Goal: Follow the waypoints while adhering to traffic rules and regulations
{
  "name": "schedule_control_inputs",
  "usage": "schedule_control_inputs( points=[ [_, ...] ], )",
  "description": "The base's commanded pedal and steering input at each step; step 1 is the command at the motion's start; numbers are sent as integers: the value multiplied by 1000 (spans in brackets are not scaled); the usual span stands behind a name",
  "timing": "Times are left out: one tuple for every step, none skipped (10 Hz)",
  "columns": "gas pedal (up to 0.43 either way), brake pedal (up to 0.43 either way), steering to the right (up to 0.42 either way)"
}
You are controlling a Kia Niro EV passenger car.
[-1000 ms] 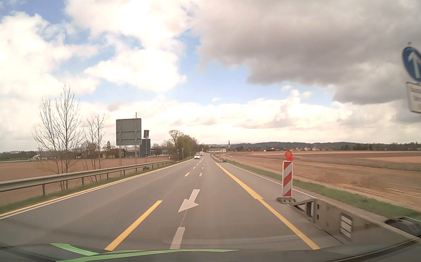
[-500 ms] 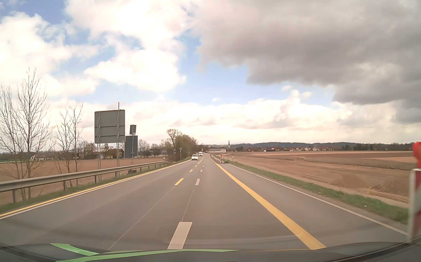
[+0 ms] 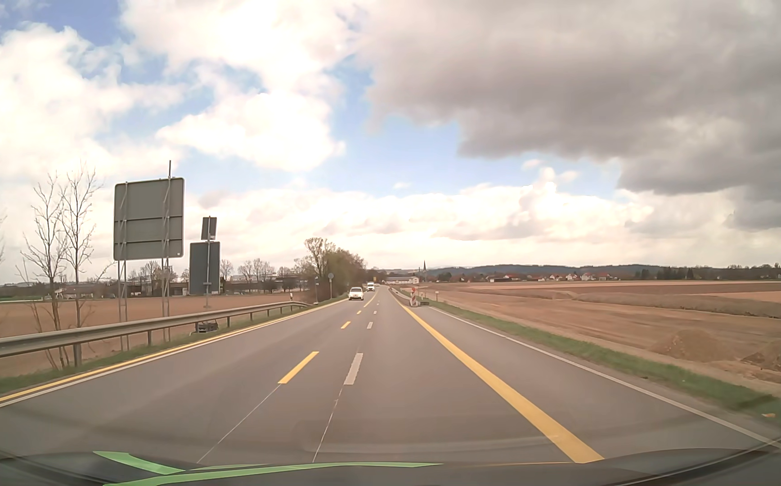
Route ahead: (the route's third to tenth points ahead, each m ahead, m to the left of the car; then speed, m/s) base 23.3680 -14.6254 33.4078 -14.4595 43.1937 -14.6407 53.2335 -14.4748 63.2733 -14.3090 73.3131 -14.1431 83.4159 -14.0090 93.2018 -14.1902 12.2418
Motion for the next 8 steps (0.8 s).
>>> schedule_control_inputs(
  points=[
    [79,0,0],
    [79,0,0],
    [79,0,0],
    [79,0,0],
    [79,0,-1],
    [79,0,0],
    [79,0,0],
    [79,0,-1]
  ],
)
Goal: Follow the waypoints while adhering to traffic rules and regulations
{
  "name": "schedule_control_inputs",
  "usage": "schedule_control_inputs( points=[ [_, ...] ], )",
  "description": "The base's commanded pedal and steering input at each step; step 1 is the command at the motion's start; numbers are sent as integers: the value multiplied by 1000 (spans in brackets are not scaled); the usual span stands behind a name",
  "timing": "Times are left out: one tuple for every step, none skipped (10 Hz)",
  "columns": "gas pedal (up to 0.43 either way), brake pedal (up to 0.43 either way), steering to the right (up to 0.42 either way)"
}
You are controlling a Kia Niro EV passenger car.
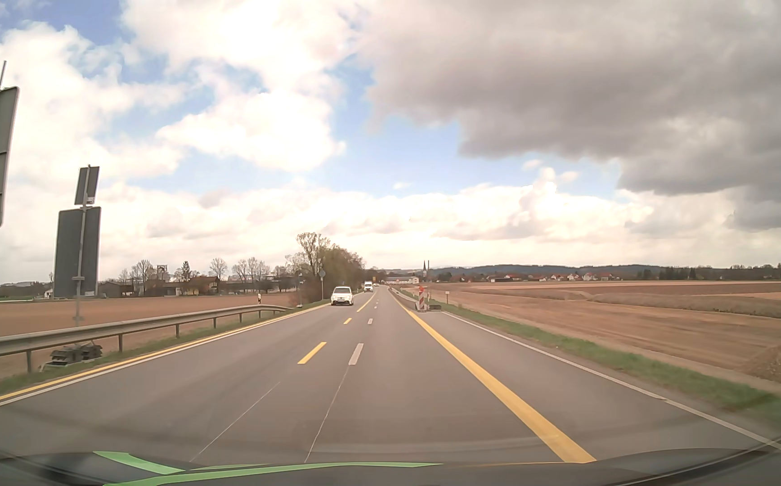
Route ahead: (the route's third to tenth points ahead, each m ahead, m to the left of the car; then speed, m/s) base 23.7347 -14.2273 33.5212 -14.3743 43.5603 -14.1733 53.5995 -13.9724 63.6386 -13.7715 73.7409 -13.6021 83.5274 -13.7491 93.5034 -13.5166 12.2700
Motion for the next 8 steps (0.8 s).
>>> schedule_control_inputs(
  points=[
    [79,0,-1],
    [79,0,-1],
    [79,0,-2],
    [79,0,-2],
    [79,0,-3],
    [79,0,-3],
    [79,0,-4],
    [79,0,-4]
  ],
)
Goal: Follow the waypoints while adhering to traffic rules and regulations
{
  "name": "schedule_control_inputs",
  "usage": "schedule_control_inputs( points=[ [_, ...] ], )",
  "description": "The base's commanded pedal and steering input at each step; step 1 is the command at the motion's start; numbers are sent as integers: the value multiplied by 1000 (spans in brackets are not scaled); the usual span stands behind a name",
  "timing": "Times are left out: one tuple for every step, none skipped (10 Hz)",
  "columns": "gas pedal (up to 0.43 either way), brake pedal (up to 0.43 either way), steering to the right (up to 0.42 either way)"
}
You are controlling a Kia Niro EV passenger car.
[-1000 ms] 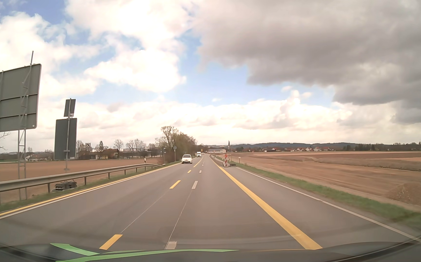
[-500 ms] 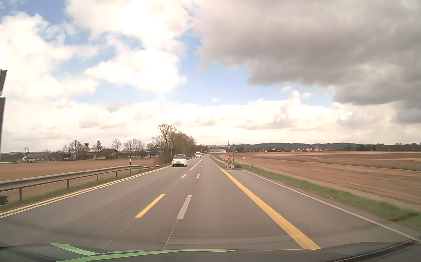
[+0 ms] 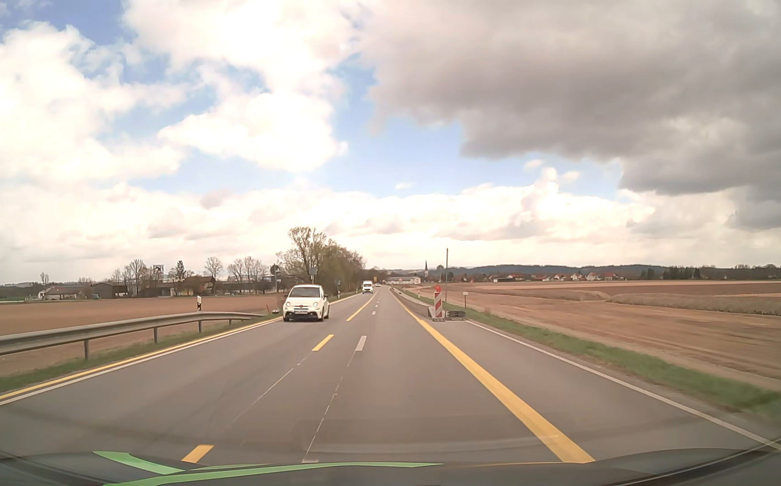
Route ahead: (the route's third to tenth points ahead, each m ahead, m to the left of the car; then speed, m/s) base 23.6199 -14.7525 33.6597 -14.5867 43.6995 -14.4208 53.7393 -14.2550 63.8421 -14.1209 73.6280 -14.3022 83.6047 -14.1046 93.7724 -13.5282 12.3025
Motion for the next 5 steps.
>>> schedule_control_inputs(
  points=[
    [79,0,-4],
    [79,0,-4],
    [79,0,-4],
    [79,0,-5],
    [79,0,-4]
  ],
)
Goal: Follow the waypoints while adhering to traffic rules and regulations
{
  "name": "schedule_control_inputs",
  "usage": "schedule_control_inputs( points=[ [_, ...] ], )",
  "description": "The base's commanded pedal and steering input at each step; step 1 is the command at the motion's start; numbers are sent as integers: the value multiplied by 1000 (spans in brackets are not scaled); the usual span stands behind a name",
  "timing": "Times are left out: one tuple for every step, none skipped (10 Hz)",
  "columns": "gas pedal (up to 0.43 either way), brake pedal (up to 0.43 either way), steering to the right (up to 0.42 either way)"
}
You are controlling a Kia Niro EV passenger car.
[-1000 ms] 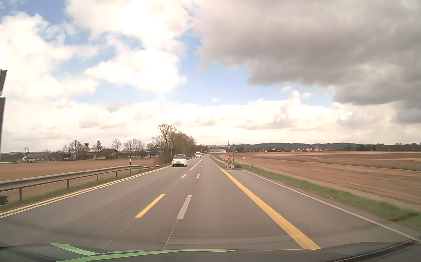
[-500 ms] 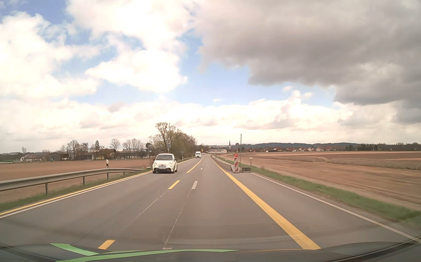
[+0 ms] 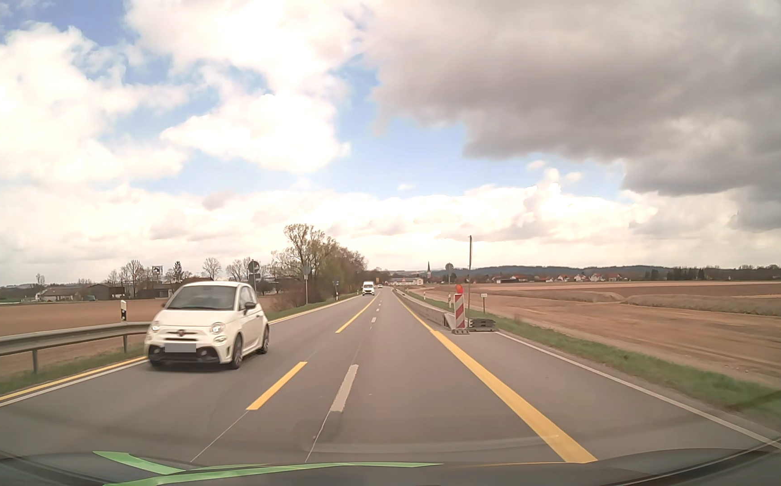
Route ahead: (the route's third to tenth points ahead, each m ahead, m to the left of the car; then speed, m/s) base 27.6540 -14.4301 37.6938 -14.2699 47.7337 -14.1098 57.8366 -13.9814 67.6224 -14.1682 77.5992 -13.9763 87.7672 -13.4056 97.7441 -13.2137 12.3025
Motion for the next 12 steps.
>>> schedule_control_inputs(
  points=[
    [79,0,-5],
    [79,0,-4],
    [79,0,-5],
    [79,0,-5],
    [79,0,-5],
    [79,0,-5],
    [79,0,-4],
    [79,0,-4],
    [79,0,-4],
    [79,0,-3],
    [79,0,-3],
    [79,0,-1]
  ],
)
